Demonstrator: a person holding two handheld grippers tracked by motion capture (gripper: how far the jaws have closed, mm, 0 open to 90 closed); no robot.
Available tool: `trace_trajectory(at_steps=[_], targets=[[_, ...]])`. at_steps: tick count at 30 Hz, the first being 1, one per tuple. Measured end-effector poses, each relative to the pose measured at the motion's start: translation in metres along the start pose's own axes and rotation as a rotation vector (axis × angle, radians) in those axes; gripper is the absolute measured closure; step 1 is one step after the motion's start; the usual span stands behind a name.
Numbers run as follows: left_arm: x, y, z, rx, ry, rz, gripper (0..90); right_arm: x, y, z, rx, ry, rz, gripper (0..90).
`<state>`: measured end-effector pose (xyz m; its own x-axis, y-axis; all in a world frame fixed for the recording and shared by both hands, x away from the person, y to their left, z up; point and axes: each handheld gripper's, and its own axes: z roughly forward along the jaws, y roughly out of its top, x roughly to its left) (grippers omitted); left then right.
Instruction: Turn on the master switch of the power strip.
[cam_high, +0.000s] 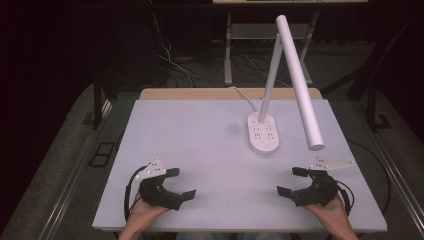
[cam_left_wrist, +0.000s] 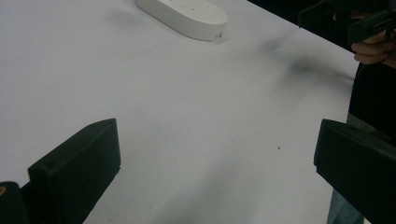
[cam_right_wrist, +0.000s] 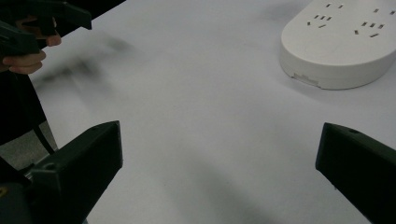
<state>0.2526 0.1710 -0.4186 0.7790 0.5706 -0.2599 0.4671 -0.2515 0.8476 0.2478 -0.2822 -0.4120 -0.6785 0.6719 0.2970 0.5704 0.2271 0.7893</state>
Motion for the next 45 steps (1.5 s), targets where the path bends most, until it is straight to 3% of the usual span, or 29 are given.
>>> trace_trajectory(at_steps=[15, 23, 45], targets=[[0.001, 0.010, 0.001, 0.054, -0.008, 0.024, 0.0, 0.000, -0.001, -0.001, 0.007, -0.001, -0.003, 0.1], [0.005, 0.016, 0.001, 0.074, -0.010, 0.015, 0.0, -0.002, -0.001, -0.002, 0.004, -0.010, -0.007, 0.0], [0.011, 0.051, 0.011, 0.102, -0.027, 0.051, 0.0, -0.003, -0.002, -0.004, 0.002, -0.018, -0.010, 0.1]])
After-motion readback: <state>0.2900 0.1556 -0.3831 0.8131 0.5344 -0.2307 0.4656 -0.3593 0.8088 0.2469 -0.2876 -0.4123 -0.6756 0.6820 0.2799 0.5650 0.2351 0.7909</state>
